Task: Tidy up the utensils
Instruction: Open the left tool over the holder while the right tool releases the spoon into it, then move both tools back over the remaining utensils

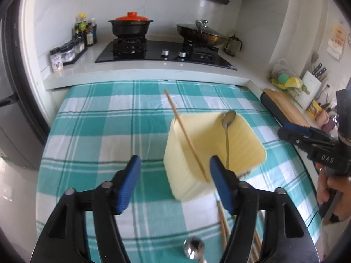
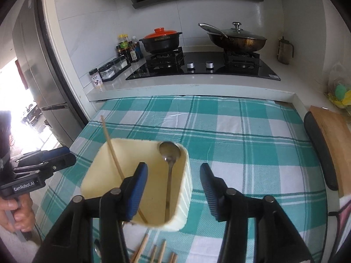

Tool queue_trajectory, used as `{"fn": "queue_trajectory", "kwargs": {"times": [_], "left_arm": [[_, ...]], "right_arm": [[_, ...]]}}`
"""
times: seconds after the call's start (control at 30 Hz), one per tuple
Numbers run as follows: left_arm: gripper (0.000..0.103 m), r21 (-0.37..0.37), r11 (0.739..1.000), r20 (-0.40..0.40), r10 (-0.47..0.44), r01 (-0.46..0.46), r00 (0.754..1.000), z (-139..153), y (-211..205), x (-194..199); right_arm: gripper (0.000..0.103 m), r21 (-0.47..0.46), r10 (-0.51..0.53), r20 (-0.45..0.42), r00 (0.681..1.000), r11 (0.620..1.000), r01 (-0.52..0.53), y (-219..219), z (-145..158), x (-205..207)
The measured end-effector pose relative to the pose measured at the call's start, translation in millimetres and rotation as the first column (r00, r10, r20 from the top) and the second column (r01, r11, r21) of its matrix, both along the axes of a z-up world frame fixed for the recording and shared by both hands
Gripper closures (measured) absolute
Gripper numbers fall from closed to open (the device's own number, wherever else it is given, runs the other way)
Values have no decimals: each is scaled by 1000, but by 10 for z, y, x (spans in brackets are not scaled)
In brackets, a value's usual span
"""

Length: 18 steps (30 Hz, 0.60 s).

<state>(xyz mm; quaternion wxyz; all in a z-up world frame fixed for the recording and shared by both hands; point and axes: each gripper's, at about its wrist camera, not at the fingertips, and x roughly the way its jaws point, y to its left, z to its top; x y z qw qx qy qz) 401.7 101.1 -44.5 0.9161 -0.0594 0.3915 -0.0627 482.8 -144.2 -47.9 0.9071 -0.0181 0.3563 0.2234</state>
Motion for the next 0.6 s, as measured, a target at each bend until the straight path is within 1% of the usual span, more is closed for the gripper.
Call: {"fn": "queue_trajectory", "kwargs": {"times": [0.03,0.1,0.2,0.27,0.33,0.37,0.4,0.43,0.47,0.53,0.6], "left_arm": [[28,19,1000,0,-1,1,1000,-40,26,-205],[25,49,999,-12,22,-21,1000,-198,83,-623],[24,28,997,-49,76,-75,996,-558,171,-1160],[24,-4,990,-87,141,-142,986,-811,198,-1437],[24,-45,983,-114,173,-179,978,-988,151,-1665],[24,-54,980,-114,183,-190,977,-1040,105,-1747],[24,-55,980,-106,186,-192,977,-1072,43,-1807],[24,-54,981,-95,181,-187,979,-1102,-21,-1842],[24,-49,982,-87,177,-181,980,-1127,-79,-1852],[24,-25,983,-89,179,-182,980,-1197,-172,-1833],[24,-1,980,-80,201,-201,976,-1259,-224,-1825]], "right_arm": [[44,-17,5,18,1000,1000,-5,-81,-16,-196],[44,-61,12,46,999,998,-9,-242,-142,-595],[44,-120,-33,63,997,992,40,-514,-522,-1144],[44,-116,-88,18,996,989,89,-693,-846,-1450],[44,-90,-155,-35,987,984,152,-872,-1131,-1721],[44,-75,-189,-48,981,980,185,-950,-1234,-1847],[44,-66,-215,-45,976,975,211,-1010,-1312,-1957],[44,-78,-235,-28,971,969,233,-1031,-1372,-2047],[44,-93,-248,-19,968,965,246,-1038,-1423,-2116],[44,-91,-251,-20,968,965,248,-1067,-1506,-2172],[44,-102,-262,-10,965,960,260,-1079,-1550,-2195]]}}
